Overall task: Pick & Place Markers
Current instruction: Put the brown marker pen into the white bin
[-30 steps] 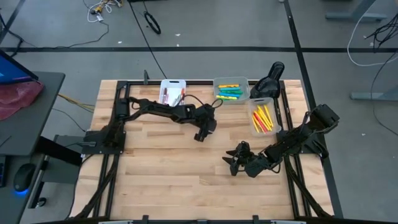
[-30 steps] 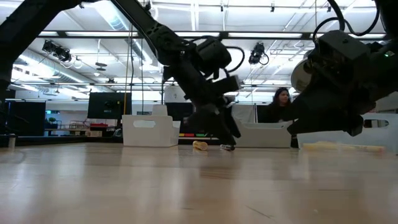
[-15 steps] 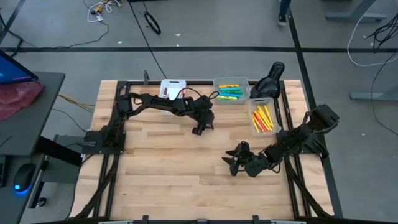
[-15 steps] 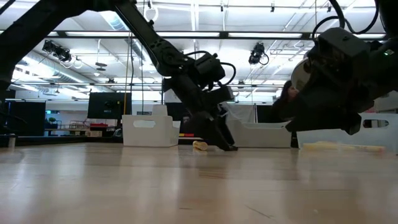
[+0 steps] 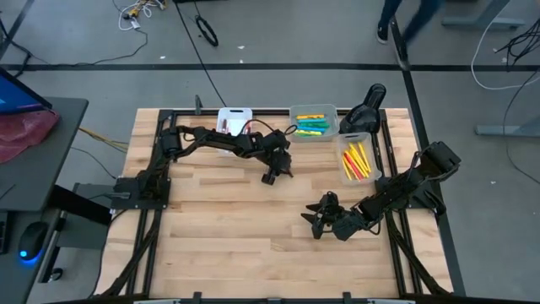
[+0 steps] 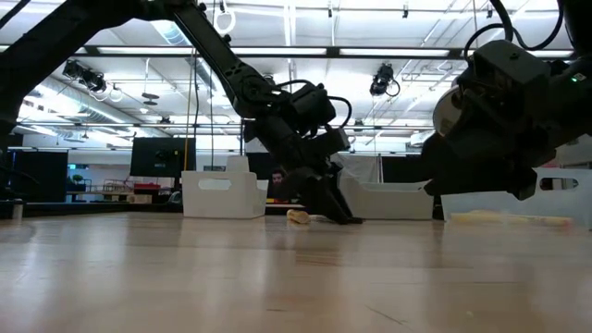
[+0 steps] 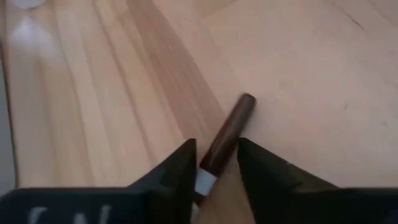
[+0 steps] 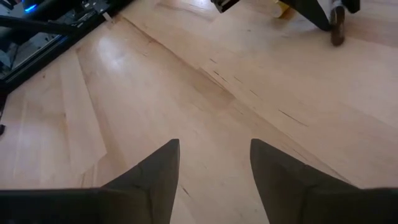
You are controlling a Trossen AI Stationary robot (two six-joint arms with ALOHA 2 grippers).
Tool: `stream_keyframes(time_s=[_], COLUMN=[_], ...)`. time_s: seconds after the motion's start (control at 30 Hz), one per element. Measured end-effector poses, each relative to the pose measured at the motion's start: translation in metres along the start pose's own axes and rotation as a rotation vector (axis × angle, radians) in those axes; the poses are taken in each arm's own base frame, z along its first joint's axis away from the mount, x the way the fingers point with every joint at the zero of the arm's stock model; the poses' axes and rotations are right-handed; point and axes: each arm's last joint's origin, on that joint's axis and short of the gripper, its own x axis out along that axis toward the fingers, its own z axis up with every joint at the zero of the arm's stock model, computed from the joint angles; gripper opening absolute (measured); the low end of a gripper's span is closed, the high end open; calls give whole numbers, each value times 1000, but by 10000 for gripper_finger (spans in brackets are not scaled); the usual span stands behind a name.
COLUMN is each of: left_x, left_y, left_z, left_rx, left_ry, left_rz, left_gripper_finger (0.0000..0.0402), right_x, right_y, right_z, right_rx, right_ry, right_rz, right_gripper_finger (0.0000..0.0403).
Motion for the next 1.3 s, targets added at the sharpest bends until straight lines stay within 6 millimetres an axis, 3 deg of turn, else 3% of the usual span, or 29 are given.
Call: stream_keyframes(time_s=[0.3, 0.5, 0.67, 0.83, 1.0, 1.1, 1.3], left_x=[5, 9, -1, -54, -122, -168, -237], left_y=[0, 0, -6, -11, -15, -2, 35], left_z=[-3, 1, 20, 70, 89, 76, 13], left_rx=[3, 2, -22, 9, -1, -90, -536], left_ry=[-14, -84, -125, -171, -69, -5, 100], left_rz=[-2, -9, 27, 161, 269, 334, 452], left_gripper_finger=[45, 40, 40, 40, 40, 40, 40], right_x=[0, 0, 0, 0, 0, 0, 0], right_y=[0, 0, 0, 0, 0, 0, 0], right_z=[0, 0, 0, 1, 1, 1, 2], right_rx=[0, -2, 1, 2, 8, 9, 11], right_ry=[0, -1, -1, -16, -34, -35, -47], right_rz=[0, -1, 0, -9, -14, -15, -22], right_gripper_finger=[199, 199, 199, 199, 199, 199, 199])
